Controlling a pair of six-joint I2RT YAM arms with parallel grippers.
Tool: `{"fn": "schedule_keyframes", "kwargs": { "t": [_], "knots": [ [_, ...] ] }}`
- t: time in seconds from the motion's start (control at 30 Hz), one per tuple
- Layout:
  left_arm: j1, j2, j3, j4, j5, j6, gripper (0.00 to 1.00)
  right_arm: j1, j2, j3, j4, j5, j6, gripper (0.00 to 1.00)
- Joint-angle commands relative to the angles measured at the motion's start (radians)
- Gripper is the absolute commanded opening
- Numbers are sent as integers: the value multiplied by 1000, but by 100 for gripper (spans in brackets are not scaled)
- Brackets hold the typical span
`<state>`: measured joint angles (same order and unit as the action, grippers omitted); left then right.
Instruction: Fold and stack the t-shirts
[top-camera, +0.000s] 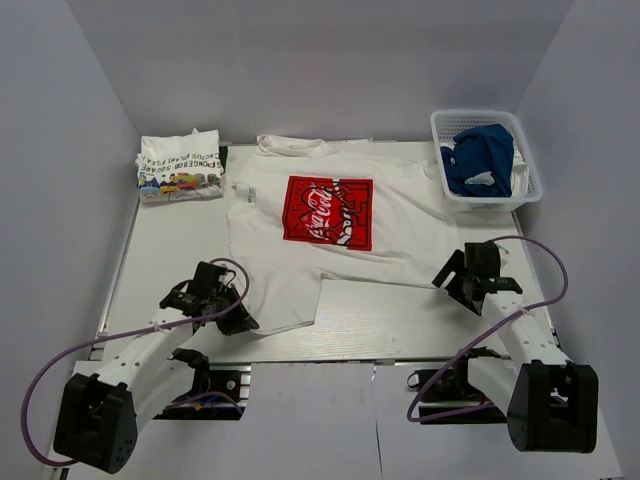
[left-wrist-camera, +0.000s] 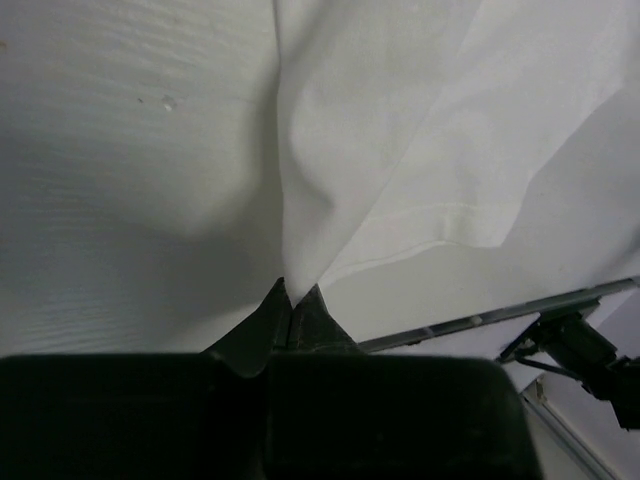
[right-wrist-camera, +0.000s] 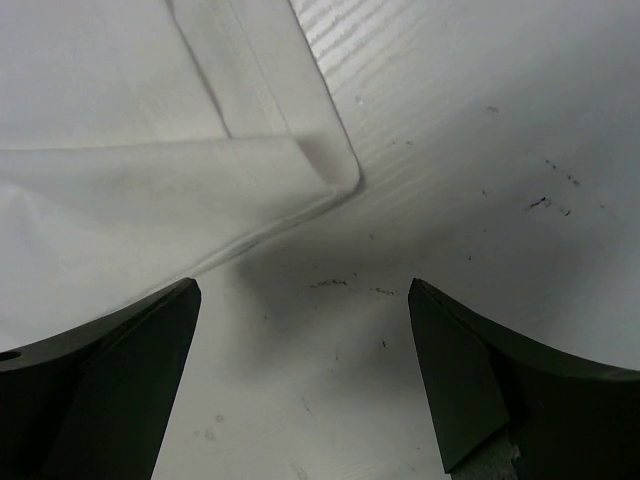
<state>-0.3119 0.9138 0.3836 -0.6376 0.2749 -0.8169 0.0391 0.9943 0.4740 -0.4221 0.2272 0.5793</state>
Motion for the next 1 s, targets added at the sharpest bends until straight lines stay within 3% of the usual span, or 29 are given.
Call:
{"fn": "schedule_keyframes", "kwargs": {
  "t": [0.0,0.07,0.27,0.33,0.47,0.63,0.83,0.97],
  "knots": [
    [-6,-72,-23,-40,98,-11,0,-22,-3,-29,58,-84,31,90],
    [-6,-82,-35,-40,157,-2,0,-27,10,-37,100,-118,42,90],
    [-6,-131,-45,-154,158,7,0,-28,66,-51,179,-112,57,84],
    [-6,-159,-45,-165,167,7,0,-56,75,-77,198,-111,65,66],
    [-6,-196,-45,-197,167,7,0,-62,96,-100,233,-144,79,50],
    [-6,-257,-45,-246,190,7,0,-65,15,-127,191,-158,73,0],
    [-6,-351,-35,-327,202,7,0,-58,-149,-149,100,-152,33,0],
    [-6,-349,4,-268,213,-16,0,-54,-206,-158,86,-207,11,0]
  ]
}}
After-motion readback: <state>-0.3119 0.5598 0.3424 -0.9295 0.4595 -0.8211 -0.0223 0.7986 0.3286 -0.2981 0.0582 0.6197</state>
